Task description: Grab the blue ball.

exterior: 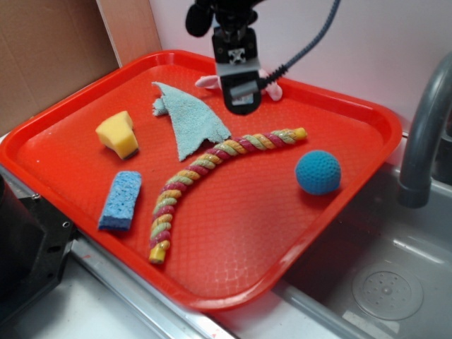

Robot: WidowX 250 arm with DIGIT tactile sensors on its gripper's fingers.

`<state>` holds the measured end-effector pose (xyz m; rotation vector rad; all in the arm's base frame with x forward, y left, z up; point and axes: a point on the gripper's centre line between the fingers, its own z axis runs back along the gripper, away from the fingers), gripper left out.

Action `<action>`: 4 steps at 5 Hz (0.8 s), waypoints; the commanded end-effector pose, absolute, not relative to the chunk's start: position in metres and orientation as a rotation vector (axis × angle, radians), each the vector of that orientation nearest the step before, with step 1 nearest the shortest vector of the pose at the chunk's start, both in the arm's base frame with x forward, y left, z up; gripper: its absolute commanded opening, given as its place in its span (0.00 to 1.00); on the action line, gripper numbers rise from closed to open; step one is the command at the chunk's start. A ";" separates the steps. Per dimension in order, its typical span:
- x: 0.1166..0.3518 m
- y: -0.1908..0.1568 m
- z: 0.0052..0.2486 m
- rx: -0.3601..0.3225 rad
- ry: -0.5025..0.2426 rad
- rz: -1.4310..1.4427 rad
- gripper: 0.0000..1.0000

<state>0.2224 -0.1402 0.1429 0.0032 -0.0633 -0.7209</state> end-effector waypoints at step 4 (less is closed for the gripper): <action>0.250 -0.193 0.081 0.037 -0.176 -1.109 1.00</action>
